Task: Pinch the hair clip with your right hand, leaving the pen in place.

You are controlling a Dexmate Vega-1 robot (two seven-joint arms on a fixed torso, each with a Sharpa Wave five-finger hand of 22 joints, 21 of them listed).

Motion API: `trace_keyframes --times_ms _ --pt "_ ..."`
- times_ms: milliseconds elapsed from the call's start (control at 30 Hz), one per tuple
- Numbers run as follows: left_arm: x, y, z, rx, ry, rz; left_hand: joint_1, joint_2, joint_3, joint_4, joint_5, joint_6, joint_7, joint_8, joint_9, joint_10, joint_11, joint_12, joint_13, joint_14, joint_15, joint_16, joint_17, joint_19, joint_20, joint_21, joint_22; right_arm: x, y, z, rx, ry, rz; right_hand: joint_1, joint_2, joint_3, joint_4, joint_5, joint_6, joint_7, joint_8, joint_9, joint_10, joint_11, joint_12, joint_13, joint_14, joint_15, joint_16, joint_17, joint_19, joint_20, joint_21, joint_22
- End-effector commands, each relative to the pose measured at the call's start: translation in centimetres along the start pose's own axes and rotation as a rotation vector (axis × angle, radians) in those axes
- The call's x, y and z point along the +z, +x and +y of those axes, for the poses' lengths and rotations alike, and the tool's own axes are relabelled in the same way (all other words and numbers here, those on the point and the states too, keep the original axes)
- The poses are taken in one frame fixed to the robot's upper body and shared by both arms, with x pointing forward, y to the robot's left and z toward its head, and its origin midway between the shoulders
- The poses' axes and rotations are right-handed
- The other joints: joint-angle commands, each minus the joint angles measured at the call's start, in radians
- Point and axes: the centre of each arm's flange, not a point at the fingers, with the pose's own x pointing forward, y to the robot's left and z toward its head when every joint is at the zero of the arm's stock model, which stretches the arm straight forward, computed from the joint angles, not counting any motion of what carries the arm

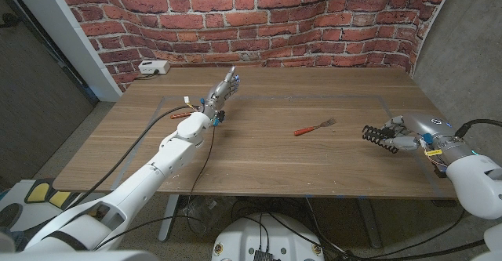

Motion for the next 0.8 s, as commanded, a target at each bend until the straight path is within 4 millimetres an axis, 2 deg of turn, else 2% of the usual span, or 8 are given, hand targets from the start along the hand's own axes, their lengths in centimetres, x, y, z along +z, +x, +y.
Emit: trace_keyframes --times_ms 33,333,800 --pt "-0.08 -0.09 -0.03 0.003 -0.003 0.003 0.001 0.006 -0.011 0.000 -0.002 0.006 0.002 -0.002 0.006 0.010 0.002 -0.002 0.004 -0.003 -0.001 0.000 0.004 -0.002 0.002 0.001 0.002 0.00 0.11 -0.02 0.011 -0.021 0.007 -0.069 0.084 0.006 0.005 0.008 0.222 -0.085 0.008 0.003 0.111 -0.106 0.007 0.004 0.015 -0.071 0.005 0.003 -0.006 -0.051 0.007 0.004" --pt "-0.07 -0.04 -0.06 0.003 -0.003 0.003 0.001 0.007 -0.012 0.000 -0.002 0.007 0.002 -0.002 0.006 0.010 0.001 -0.002 0.004 -0.003 -0.002 0.000 0.004 -0.002 0.001 0.001 0.002 0.12 0.19 -0.30 0.025 -0.036 0.008 -0.069 0.092 0.008 0.007 0.010 0.221 -0.085 0.001 0.002 0.116 -0.110 0.004 0.003 0.023 -0.075 0.003 0.002 -0.015 -0.060 0.004 0.003" --pt "0.10 0.14 -0.05 0.003 0.001 0.000 0.002 0.008 -0.014 0.000 -0.002 0.007 0.001 -0.002 0.006 0.010 0.000 -0.002 0.004 -0.004 -0.002 0.000 0.004 -0.003 0.000 0.001 0.002 -0.46 0.35 -0.20 0.058 -0.020 0.028 -0.068 0.086 0.007 0.003 0.011 0.224 -0.086 -0.006 0.001 0.119 -0.113 -0.002 0.003 0.018 -0.073 -0.004 0.000 -0.019 -0.057 0.005 0.003"
